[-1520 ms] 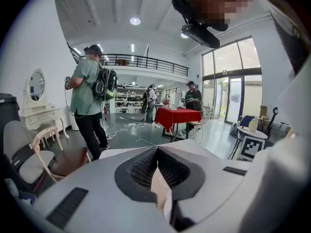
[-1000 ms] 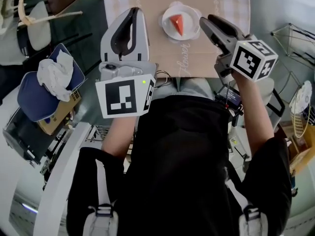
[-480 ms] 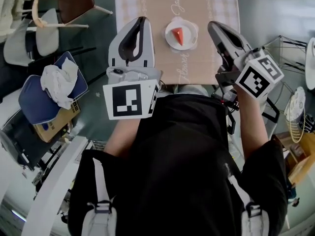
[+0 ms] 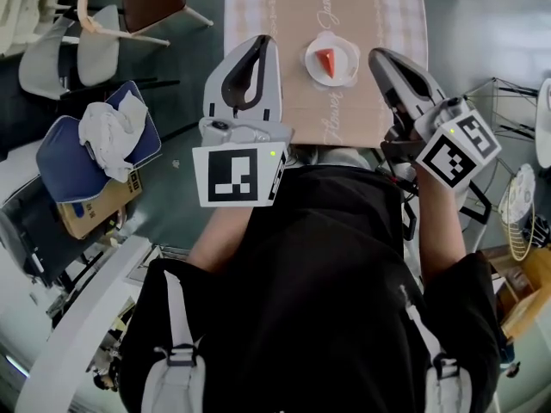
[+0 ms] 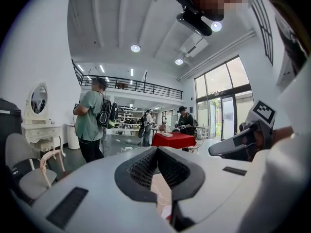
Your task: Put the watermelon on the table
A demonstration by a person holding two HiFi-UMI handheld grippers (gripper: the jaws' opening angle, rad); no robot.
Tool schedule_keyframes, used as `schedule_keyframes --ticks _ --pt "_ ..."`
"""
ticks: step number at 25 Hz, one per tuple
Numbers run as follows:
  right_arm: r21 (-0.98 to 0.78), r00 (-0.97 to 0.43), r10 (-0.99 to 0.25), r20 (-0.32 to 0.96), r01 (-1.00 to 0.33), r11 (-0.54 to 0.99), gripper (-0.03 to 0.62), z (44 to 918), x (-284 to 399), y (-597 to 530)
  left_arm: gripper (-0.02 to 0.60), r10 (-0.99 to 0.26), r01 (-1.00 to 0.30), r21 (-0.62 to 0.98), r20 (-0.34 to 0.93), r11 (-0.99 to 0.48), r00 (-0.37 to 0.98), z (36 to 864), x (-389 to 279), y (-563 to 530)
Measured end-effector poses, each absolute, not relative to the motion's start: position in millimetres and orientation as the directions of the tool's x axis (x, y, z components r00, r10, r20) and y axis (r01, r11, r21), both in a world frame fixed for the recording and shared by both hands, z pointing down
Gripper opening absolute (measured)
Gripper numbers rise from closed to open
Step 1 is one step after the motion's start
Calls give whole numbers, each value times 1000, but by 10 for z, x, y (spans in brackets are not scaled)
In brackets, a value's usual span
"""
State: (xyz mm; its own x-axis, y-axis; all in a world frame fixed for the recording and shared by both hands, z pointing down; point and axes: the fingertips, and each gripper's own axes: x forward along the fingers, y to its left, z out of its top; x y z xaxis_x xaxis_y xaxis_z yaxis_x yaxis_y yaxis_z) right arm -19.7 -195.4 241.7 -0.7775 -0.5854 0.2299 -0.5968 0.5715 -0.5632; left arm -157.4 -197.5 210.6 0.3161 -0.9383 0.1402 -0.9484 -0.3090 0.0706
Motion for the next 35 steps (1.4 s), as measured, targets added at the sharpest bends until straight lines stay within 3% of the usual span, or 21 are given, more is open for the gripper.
schedule_keyframes --ticks 15,35 --pt "-571 -783 -568 252 -595 566 14 2542 -245 -1362 9 -926 -939 66 157 -336 342 2240 -1574 -1491" --pt "-556 -771 -588 244 -608 567 14 2476 522 -668 9 -925 -936 -5 155 -351 346 2072 -900 -763"
